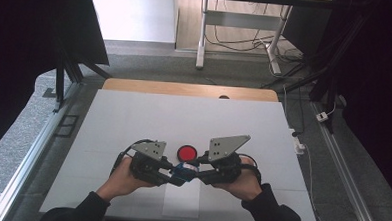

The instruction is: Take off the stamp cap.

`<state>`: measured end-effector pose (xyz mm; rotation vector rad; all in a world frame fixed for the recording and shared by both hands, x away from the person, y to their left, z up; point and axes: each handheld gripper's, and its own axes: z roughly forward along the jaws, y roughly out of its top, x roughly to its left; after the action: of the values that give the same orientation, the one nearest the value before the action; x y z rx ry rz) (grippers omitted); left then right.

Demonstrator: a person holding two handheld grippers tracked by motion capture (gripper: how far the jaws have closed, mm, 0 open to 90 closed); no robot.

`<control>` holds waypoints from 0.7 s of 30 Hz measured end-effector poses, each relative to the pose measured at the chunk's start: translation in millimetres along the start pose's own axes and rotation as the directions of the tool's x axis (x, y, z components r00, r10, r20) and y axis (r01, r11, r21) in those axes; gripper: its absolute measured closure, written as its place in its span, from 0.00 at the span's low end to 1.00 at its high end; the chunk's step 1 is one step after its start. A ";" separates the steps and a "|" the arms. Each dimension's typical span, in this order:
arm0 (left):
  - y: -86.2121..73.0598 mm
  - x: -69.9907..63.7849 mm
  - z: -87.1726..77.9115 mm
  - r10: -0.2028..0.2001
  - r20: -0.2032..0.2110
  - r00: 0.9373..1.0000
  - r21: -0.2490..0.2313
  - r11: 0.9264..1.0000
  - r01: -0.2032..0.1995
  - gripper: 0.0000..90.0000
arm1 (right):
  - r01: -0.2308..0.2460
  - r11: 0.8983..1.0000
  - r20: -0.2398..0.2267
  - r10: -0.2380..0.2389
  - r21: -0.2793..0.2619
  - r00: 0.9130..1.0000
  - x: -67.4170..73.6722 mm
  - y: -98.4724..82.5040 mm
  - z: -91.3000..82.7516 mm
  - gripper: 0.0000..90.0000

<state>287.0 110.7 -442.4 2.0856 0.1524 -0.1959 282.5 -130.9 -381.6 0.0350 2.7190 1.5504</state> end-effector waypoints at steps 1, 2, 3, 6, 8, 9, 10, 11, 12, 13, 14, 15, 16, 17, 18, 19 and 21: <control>-0.2 -0.6 0.0 0.004 0.000 1.000 -0.002 1.000 -0.004 0.77 | -0.009 1.000 -0.008 0.009 -0.002 1.000 -0.4 0.2 -0.2 0.79; -0.3 -1.0 -0.5 0.009 0.002 1.000 -0.003 1.000 -0.009 0.77 | -0.016 1.000 -0.017 0.015 -0.010 1.000 -0.9 0.0 -0.6 0.79; -0.8 -1.9 -2.0 0.026 -0.008 1.000 0.015 1.000 -0.026 0.77 | -0.028 0.999 -0.027 0.028 -0.022 0.999 -2.4 -0.6 -1.5 0.79; -3.9 -1.8 -4.5 0.011 -0.012 1.000 -0.001 1.000 -0.011 0.77 | -0.055 0.998 -0.033 0.053 -0.039 0.998 -6.2 -1.7 -6.1 0.79; -4.5 -2.1 -7.1 0.009 -0.019 1.000 -0.005 1.000 -0.009 0.77 | -0.079 0.995 -0.029 0.078 -0.060 0.997 -10.4 -4.2 -10.9 0.79; -4.4 -2.5 -8.1 0.012 -0.026 1.000 -0.007 1.000 -0.013 0.77 | -0.082 0.995 -0.027 0.081 -0.061 0.996 -11.7 -5.1 -12.1 0.79; -4.2 -2.9 -8.9 0.011 -0.034 0.999 -0.010 1.000 -0.011 0.77 | -0.090 0.994 -0.030 0.088 -0.063 0.996 -13.1 -6.4 -12.5 0.79; -4.1 -3.2 -9.2 0.011 -0.040 0.999 -0.010 1.000 -0.011 0.77 | -0.097 0.993 -0.030 0.096 -0.069 0.995 -13.8 -7.6 -12.1 0.79; -4.1 -3.6 -9.4 0.009 -0.049 0.999 -0.009 1.000 -0.009 0.77 | -0.098 0.993 -0.029 0.097 -0.066 0.995 -13.8 -7.9 -11.8 0.79; -4.5 -4.1 -9.3 0.005 -0.053 0.999 -0.007 1.000 -0.005 0.76 | -0.096 0.993 -0.026 0.094 -0.062 0.995 -13.6 -7.9 -11.3 0.79; -4.9 -4.6 -9.3 0.003 -0.059 0.998 -0.005 1.000 -0.003 0.76 | -0.091 0.994 -0.019 0.090 -0.060 0.996 -12.9 -7.3 -11.2 0.79; -5.5 -5.2 -9.6 -0.002 -0.071 0.997 -0.004 1.000 0.001 0.76 | -0.089 0.994 -0.013 0.089 -0.060 0.996 -12.5 -6.8 -11.6 0.79; -5.9 -5.3 -10.0 -0.011 -0.071 0.997 0.002 1.000 0.012 0.76 | -0.085 0.995 -0.003 0.085 -0.061 0.996 -12.1 -6.4 -12.3 0.79; -6.3 -6.0 -10.5 -0.014 -0.077 0.997 0.008 1.000 0.015 0.76 | -0.079 0.995 0.007 0.079 -0.061 0.997 -11.9 -6.2 -13.2 0.79; -6.9 -7.3 -10.9 -0.020 -0.092 0.996 0.010 1.000 0.021 0.76 | -0.079 0.995 0.007 0.079 -0.061 0.997 -11.9 -6.2 -13.2 0.79; -7.4 -7.9 -12.2 -0.025 -0.090 0.996 0.016 1.000 0.027 0.76 | -0.075 0.995 0.013 0.076 -0.065 0.997 -12.1 -6.1 -13.9 0.79; -8.2 -9.8 -14.4 -0.046 -0.112 0.993 0.014 0.999 0.048 0.76 | -0.076 0.995 0.025 0.078 -0.070 0.997 -11.9 -6.2 -15.5 0.79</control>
<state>276.9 126.9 -440.3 2.1115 0.2687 -0.1089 294.0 -147.6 -379.1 0.1612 2.6713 1.6495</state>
